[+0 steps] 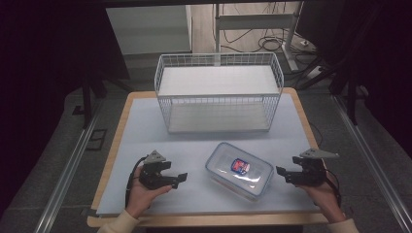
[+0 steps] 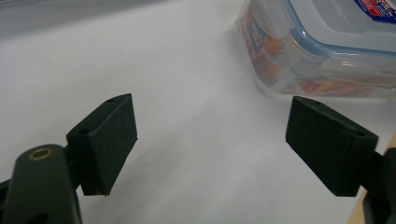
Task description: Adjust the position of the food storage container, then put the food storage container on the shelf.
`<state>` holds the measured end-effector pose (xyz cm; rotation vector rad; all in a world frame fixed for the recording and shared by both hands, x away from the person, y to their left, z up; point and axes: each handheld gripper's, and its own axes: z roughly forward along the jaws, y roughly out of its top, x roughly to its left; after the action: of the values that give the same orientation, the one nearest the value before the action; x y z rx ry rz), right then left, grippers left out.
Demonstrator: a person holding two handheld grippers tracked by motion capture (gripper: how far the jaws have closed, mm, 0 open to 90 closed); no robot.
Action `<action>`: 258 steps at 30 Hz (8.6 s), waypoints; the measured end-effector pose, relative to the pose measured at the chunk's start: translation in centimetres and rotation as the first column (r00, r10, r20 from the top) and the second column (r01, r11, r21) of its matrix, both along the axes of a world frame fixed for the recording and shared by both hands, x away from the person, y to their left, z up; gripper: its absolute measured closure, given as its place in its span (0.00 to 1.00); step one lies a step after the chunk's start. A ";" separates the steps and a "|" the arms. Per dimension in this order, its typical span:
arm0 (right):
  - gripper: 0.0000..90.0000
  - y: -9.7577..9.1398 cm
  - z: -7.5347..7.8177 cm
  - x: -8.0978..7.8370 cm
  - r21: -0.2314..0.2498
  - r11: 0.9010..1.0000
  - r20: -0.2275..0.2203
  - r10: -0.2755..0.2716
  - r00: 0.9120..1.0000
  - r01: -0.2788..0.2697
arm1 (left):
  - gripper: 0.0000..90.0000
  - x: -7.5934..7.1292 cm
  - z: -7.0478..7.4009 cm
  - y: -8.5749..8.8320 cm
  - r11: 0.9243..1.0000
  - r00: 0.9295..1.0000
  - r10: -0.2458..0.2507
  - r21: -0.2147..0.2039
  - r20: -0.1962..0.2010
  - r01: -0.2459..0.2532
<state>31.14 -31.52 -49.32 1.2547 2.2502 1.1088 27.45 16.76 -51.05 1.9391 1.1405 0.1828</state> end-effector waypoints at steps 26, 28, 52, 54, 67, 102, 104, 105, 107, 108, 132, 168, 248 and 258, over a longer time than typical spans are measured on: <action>0.23 0.6 2.9 -0.7 0.083 0.996 0.009 0.023 1.000 -0.023 | 0.19 0.2 0.4 0.3 1.000 1.000 0.005 -0.001 -0.012 -0.005; 0.24 0.9 3.3 -1.0 0.074 0.997 0.012 0.032 0.999 -0.033 | 0.19 0.2 0.5 0.4 1.000 1.000 0.007 -0.004 -0.010 -0.007; 0.70 5.4 4.5 -3.7 0.073 0.954 -0.009 0.293 0.956 -0.291 | 0.19 0.3 0.2 0.4 1.000 1.000 0.002 -0.009 -0.021 -0.002; 0.75 6.0 4.4 -4.0 0.076 0.944 -0.019 0.324 0.946 -0.322 | 0.19 0.3 0.2 0.4 1.000 1.000 0.002 -0.010 -0.022 -0.003; 1.00 10.0 3.4 -6.6 0.037 0.879 -0.054 0.478 0.877 -0.476 | 0.19 0.2 0.2 0.3 1.000 1.000 0.001 -0.012 -0.026 -0.001; 1.00 8.3 1.3 -6.2 -0.169 0.911 -0.062 0.372 0.926 -0.378 | 0.19 0.3 -0.1 0.3 1.000 0.999 -0.007 -0.007 -0.036 0.007; 1.00 8.0 1.3 -5.9 -0.167 0.916 -0.057 0.361 0.931 -0.365 | 0.19 0.3 -0.1 0.3 1.000 0.999 -0.008 -0.006 -0.037 0.008; 1.00 7.8 1.3 -5.7 -0.166 0.919 -0.058 0.354 0.934 -0.358 | 0.19 0.3 -0.1 0.3 1.000 0.999 -0.010 -0.003 -0.037 0.010; 1.00 7.4 1.3 -5.4 -0.168 0.924 -0.054 0.340 0.939 -0.344 | 0.19 0.3 -0.1 0.3 1.000 0.999 -0.012 -0.002 -0.037 0.012; 1.00 7.3 1.3 -5.2 -0.165 0.926 -0.053 0.335 0.941 -0.339 | 0.19 0.3 -0.1 0.3 1.000 0.999 -0.012 -0.001 -0.037 0.012; 1.00 5.1 5.0 -2.6 -0.071 0.970 0.034 0.236 0.971 -0.233 | 0.19 0.5 0.0 0.2 1.000 0.999 0.001 -0.017 -0.042 -0.002; 1.00 4.4 1.5 6.2 -0.191 0.980 -0.141 0.038 0.989 -0.065 | 0.20 0.4 -0.2 0.1 1.000 0.999 -0.006 -0.003 -0.042 0.005; 0.21 2.9 2.2 2.5 0.190 0.974 -0.081 0.139 0.987 -0.122 | 0.15 3.6 2.6 -2.0 0.988 0.997 0.041 -0.144 -0.065 -0.050; 0.20 3.0 2.2 2.5 0.183 0.975 -0.085 0.143 0.986 -0.126 | 0.15 5.3 1.7 -4.0 0.981 0.989 0.019 -0.188 -0.148 -0.047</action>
<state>33.61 -28.53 -47.16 1.2640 2.3832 1.3516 32.75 12.75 -49.31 1.7867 1.2388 -0.0510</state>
